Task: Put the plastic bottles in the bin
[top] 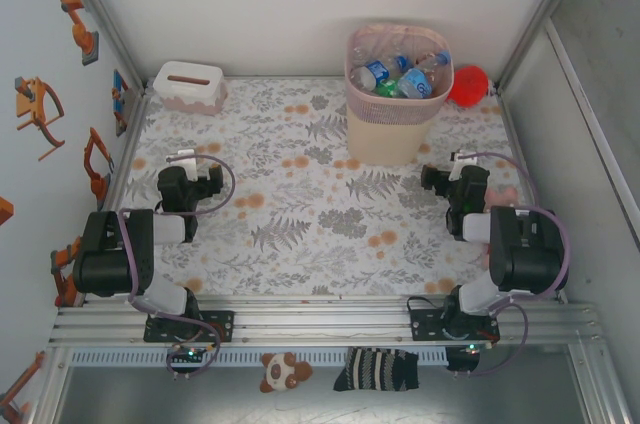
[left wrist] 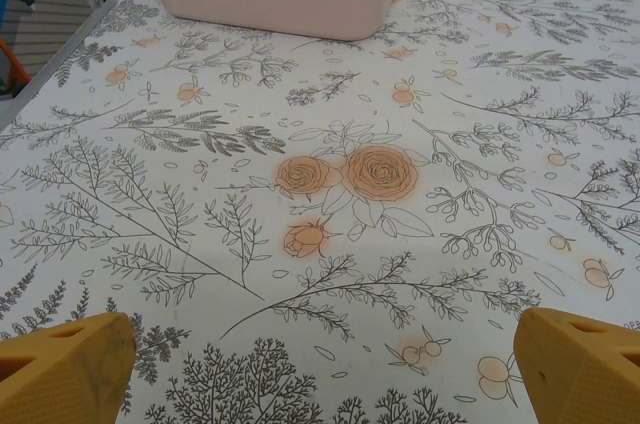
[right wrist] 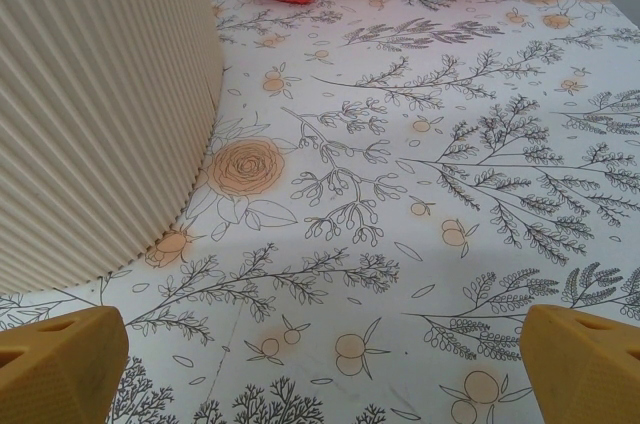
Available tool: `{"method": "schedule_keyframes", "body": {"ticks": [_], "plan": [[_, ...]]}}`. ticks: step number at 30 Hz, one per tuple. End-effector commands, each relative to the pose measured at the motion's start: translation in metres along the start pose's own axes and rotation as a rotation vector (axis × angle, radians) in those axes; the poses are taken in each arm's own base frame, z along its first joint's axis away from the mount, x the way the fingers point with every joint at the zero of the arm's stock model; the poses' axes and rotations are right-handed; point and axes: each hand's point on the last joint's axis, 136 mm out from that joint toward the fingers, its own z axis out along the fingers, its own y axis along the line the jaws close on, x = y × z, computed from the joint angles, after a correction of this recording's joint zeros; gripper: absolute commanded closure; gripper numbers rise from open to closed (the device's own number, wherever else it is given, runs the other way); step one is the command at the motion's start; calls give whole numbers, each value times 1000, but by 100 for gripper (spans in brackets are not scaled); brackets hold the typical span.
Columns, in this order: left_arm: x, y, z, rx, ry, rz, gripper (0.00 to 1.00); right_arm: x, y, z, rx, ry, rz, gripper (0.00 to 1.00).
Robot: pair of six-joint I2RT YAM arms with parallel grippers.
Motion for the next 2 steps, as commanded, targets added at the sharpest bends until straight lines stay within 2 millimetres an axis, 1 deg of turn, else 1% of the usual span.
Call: {"method": "schedule_keyframes", "body": {"ticks": [1, 2], "plan": [[-7, -1, 3, 5, -12, -19, 3, -14, -1, 0, 11, -51, -17, 1], [-7, -1, 3, 4, -12, -19, 3, -13, -1, 0, 11, -50, -16, 1]]}}
